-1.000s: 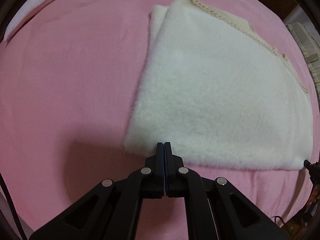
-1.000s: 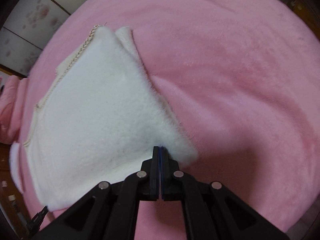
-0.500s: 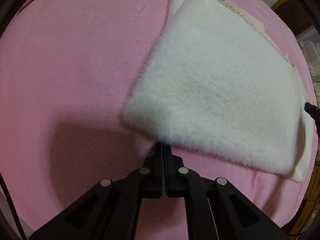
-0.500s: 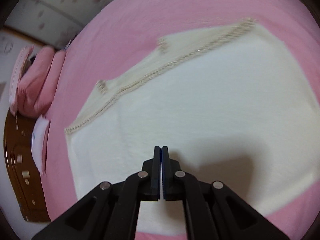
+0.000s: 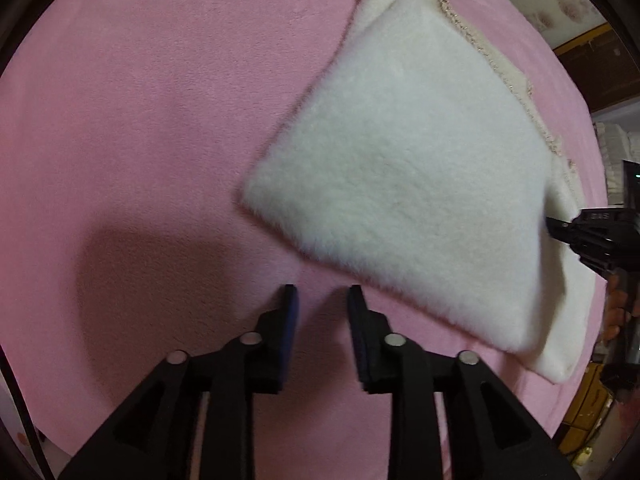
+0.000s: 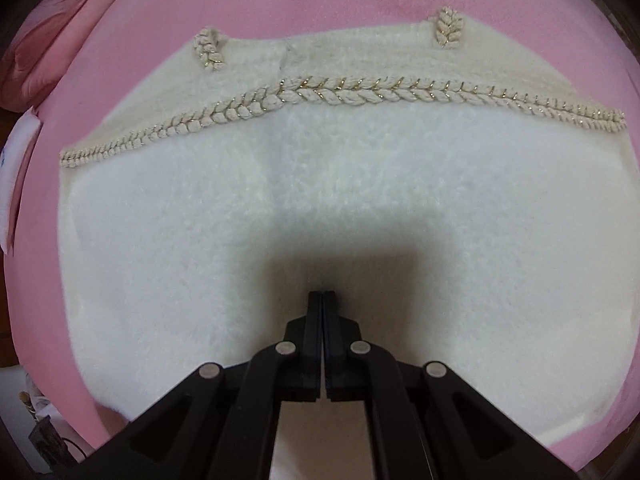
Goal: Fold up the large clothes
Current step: 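Open the left tool and grasp the folded cardigan edge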
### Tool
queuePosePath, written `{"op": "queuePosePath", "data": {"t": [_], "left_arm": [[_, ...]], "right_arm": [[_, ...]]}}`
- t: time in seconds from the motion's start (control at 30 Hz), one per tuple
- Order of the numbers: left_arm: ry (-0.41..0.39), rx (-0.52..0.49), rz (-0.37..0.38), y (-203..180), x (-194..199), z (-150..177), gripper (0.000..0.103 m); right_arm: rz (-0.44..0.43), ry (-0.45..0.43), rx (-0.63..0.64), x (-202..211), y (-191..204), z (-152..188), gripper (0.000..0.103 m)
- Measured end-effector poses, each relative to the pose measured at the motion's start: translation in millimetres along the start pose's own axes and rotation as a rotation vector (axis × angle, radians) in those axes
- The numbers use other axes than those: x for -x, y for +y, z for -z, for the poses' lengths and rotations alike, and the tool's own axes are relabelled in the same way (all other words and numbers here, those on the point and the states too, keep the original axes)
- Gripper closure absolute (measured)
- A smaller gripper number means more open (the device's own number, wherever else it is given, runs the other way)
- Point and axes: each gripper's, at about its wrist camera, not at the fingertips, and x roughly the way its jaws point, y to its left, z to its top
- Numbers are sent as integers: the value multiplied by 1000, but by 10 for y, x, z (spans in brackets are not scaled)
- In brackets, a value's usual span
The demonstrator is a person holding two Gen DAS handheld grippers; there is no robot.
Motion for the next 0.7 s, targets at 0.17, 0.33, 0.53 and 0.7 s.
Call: {"op": "queuePosePath", "data": {"t": [0.17, 0.33, 0.53, 0.7], "left_arm": [[-11, 1, 81, -44, 68, 63, 49], [-33, 44, 152, -84, 49, -44, 45], [-79, 125, 227, -121, -23, -221, 38], [-158, 185, 256, -92, -160, -305, 38]], "right_arm": [[65, -5, 53, -74, 95, -41, 103], [54, -16, 24, -76, 46, -14, 103], [86, -29, 53, -36, 88, -52, 103], [84, -45, 61, -2, 93, 11, 103]]}}
